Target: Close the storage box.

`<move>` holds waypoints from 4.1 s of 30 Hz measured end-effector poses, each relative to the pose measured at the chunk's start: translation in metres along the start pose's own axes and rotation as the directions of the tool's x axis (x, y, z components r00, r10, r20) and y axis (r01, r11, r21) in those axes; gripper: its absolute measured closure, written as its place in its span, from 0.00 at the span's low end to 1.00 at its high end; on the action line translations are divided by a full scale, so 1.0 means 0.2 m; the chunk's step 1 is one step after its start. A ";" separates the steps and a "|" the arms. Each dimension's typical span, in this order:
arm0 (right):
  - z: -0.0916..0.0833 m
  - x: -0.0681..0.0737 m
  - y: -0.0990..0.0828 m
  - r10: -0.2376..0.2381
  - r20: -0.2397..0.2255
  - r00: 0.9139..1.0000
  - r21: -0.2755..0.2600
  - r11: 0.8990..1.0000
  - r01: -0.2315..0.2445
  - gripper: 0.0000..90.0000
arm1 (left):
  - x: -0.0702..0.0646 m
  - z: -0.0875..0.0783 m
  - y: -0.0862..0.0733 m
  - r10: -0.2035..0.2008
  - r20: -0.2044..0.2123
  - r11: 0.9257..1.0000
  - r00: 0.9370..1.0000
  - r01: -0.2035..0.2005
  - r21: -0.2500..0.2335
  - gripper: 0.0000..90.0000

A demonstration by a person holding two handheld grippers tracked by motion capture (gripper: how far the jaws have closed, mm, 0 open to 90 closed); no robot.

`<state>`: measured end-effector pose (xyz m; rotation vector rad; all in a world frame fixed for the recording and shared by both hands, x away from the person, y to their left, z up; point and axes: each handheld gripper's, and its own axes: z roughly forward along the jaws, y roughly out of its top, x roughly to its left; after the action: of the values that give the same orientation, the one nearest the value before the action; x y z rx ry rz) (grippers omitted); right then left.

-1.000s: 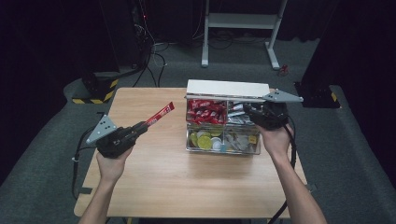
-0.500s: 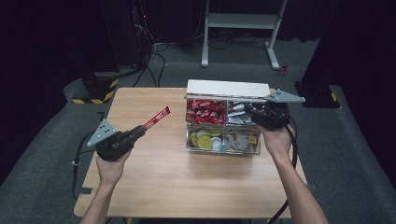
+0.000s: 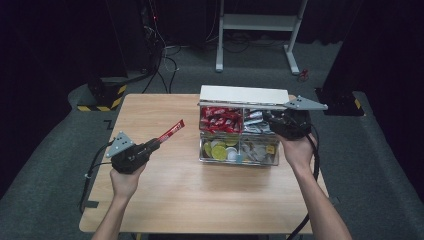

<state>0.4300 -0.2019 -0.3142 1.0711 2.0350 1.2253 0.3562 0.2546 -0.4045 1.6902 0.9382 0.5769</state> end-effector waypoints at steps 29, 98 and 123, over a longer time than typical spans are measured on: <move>0.00 0.00 0.00 0.002 0.002 1.000 -0.004 1.000 -0.002 0.69 | -0.05 0.27 -0.19 0.026 -0.039 0.988 0.999 -0.020 0.154 0.92; -0.01 0.00 -0.01 0.007 0.001 1.000 -0.004 1.000 -0.007 0.68 | -0.02 0.51 -0.41 0.006 -0.065 0.944 0.998 0.016 0.329 0.89; -0.04 -0.01 -0.03 0.017 -0.006 1.000 -0.019 1.000 -0.017 0.68 | 0.08 0.32 -0.46 -0.001 -0.151 0.955 0.988 0.046 0.291 0.55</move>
<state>0.4218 -0.2093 -0.3158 1.0793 2.0186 1.2543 0.3861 0.2436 -0.5124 1.9167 1.1987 0.5755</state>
